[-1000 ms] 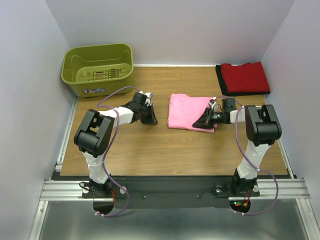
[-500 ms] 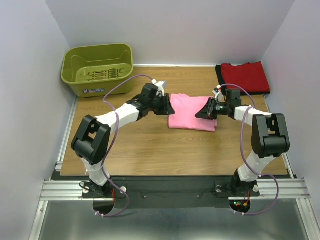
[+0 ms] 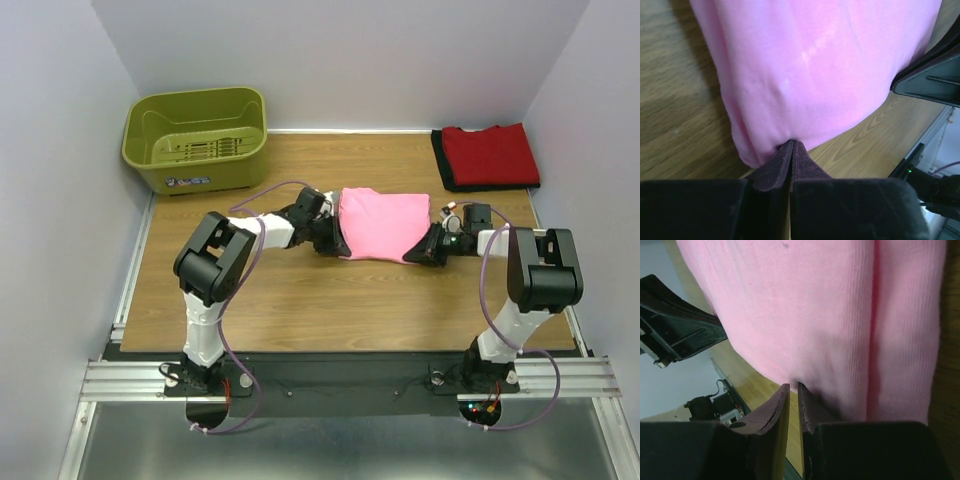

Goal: Fold and stack the t-shirts
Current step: Fold the tshirt

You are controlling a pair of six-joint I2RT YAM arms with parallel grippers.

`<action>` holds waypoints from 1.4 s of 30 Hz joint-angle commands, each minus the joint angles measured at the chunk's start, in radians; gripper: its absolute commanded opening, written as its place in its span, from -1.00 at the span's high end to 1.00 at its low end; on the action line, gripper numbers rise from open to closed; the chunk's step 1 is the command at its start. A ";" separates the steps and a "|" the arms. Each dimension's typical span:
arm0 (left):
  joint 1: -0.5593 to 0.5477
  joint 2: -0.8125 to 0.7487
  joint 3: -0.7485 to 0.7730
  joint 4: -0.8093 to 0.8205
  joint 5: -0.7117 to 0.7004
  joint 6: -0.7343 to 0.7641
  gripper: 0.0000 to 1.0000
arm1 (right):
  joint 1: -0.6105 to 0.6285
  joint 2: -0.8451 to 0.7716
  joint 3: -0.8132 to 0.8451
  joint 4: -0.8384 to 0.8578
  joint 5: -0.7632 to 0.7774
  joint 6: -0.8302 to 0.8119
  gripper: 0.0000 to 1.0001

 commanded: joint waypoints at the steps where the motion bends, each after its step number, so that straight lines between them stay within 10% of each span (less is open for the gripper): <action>1: 0.039 -0.038 -0.100 -0.018 -0.006 -0.035 0.80 | 0.004 0.062 0.015 0.004 0.056 -0.029 0.63; 10: 0.120 -0.259 -0.348 0.039 -0.034 -0.055 0.82 | 0.153 0.019 0.111 0.002 0.047 0.030 0.63; 17: 0.134 -0.373 -0.153 -0.020 -0.155 0.029 0.33 | 0.139 -0.081 0.305 -0.027 0.066 0.031 0.50; 23: 0.136 -0.196 0.183 -0.017 -0.143 0.124 0.09 | 0.078 0.010 0.452 -0.022 0.083 0.022 0.48; 28: 0.133 0.029 0.338 0.055 -0.029 0.104 0.34 | 0.038 0.140 0.559 -0.019 0.093 -0.010 0.48; 42: 0.189 0.321 0.409 0.103 -0.064 0.014 0.50 | -0.011 0.399 0.601 0.007 0.139 -0.015 0.48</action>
